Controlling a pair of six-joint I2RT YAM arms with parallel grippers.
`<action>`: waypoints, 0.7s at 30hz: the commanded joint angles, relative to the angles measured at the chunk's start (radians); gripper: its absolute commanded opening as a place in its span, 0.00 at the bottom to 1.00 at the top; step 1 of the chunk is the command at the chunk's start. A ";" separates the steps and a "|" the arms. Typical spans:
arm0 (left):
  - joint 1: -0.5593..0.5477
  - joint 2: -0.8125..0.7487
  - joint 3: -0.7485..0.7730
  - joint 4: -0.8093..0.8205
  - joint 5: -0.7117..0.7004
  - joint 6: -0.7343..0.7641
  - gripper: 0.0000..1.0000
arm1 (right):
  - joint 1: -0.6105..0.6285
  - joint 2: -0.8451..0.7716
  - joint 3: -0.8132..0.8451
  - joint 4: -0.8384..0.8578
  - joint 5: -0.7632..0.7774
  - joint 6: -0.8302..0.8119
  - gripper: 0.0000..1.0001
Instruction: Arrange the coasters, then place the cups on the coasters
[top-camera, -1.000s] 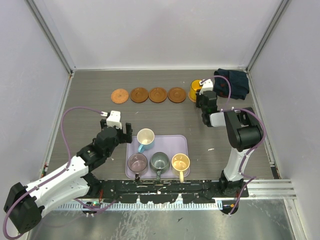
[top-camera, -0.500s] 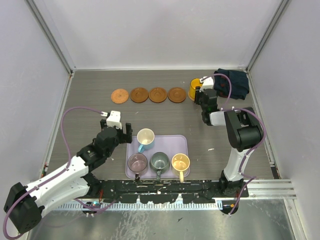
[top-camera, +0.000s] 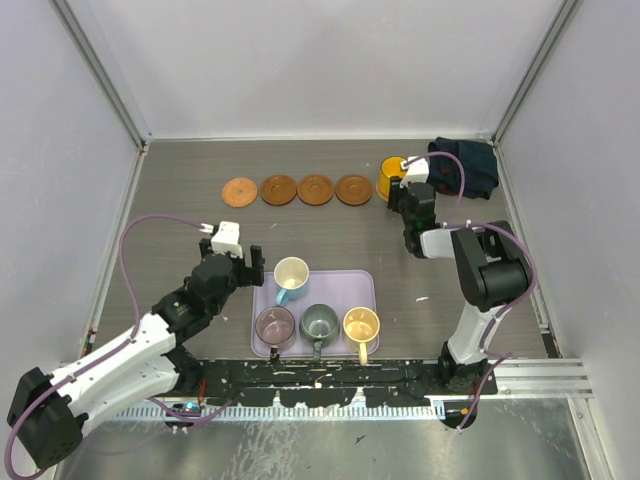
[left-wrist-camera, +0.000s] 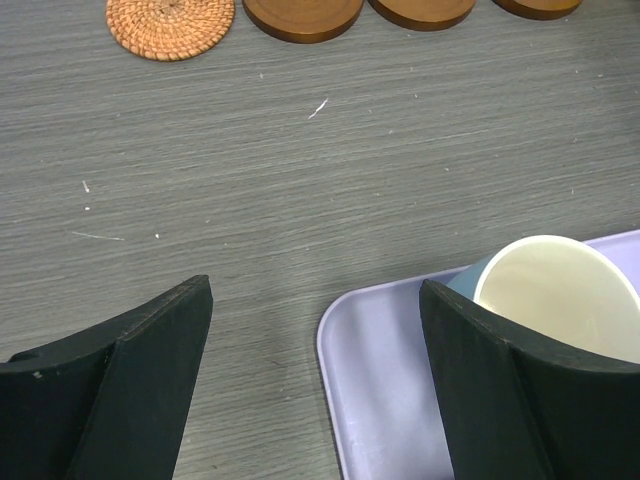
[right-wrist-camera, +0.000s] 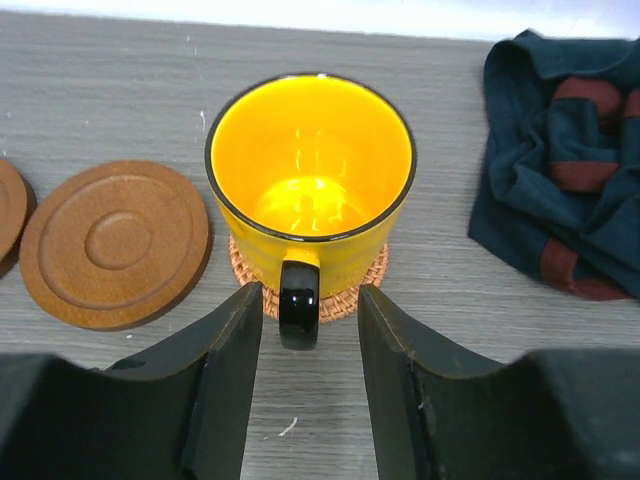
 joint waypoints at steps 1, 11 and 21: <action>0.004 -0.027 0.000 0.043 -0.023 -0.015 0.86 | 0.028 -0.143 -0.024 0.071 0.105 0.014 0.49; 0.003 -0.039 -0.007 0.041 -0.008 -0.022 0.86 | 0.110 -0.499 -0.099 -0.247 0.325 0.142 0.50; 0.003 0.001 0.022 -0.004 0.021 -0.024 0.86 | 0.316 -0.913 -0.154 -0.879 0.281 0.418 0.51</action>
